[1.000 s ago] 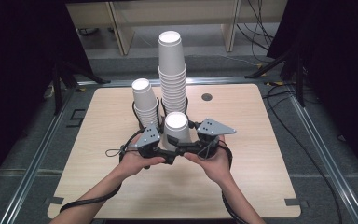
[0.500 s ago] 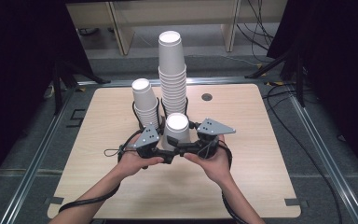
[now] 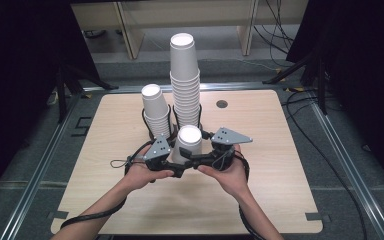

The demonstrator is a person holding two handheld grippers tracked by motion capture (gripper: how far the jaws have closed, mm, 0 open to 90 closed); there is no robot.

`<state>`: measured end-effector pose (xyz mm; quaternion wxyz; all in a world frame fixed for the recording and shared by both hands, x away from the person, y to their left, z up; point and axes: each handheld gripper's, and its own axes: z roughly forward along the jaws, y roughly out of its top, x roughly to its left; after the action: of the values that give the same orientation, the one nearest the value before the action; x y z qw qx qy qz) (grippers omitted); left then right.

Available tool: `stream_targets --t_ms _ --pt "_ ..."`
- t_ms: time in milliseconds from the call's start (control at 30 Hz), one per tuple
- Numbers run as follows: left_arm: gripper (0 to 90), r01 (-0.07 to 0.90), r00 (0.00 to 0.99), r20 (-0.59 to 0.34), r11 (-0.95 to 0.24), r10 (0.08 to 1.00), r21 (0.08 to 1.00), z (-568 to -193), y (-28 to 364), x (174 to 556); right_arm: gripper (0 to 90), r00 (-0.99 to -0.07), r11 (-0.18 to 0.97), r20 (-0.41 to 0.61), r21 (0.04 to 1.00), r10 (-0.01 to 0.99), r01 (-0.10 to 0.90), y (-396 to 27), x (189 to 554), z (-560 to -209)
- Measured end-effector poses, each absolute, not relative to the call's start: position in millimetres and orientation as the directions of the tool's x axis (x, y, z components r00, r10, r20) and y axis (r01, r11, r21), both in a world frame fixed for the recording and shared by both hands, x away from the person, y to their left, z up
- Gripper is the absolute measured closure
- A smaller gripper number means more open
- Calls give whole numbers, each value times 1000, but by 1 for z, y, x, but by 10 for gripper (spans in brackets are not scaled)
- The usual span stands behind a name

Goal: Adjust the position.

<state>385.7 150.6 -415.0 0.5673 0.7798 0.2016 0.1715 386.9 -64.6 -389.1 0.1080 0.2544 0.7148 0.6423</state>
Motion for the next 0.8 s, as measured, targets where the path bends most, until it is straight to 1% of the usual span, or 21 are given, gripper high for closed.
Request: stream_targets --t_ms 133,167,233,267,333,367,400,500,600,633,700,800 --pt "213 126 858 39 -282 513 951 -415 153 387 150 -848 61 165 973 503 225 -67 386 -389" --pt "214 131 855 42 -294 516 947 -414 154 386 150 -847 52 153 977 509 207 -68 386 -389" --pt "215 132 855 41 -294 518 947 -413 155 386 150 -848 50 153 977 507 206 -69 386 -389" --pt "215 131 854 45 -297 518 946 -413 155 386 150 -851 65 149 976 504 209 -70 386 -388" --pt "215 132 852 38 -285 522 949 -412 156 387 150 -845 51 168 973 508 224 -71 384 -389" --pt "215 135 850 44 -297 525 945 -411 158 387 149 -849 64 155 974 506 216 -72 385 -389" --pt "215 137 848 42 -296 529 945 -411 158 388 149 -844 49 170 973 509 226 -72 384 -390" --pt "215 142 844 45 -304 534 942 -411 162 390 149 -845 67 159 972 510 224 -75 384 -393" --pt "214 153 839 47 -318 543 936 -411 165 390 149 -842 66 163 971 514 228 -79 381 -395" --pt "214 151 837 54 -325 544 934 -412 166 390 149 -836 62 177 968 520 243 -80 380 -395" --pt "214 150 837 59 -333 544 931 -412 168 389 149 -840 66 166 970 517 232 -83 380 -397" --pt "213 158 839 58 -343 541 926 -413 170 390 149 -835 53 182 968 519 244 -87 379 -399"
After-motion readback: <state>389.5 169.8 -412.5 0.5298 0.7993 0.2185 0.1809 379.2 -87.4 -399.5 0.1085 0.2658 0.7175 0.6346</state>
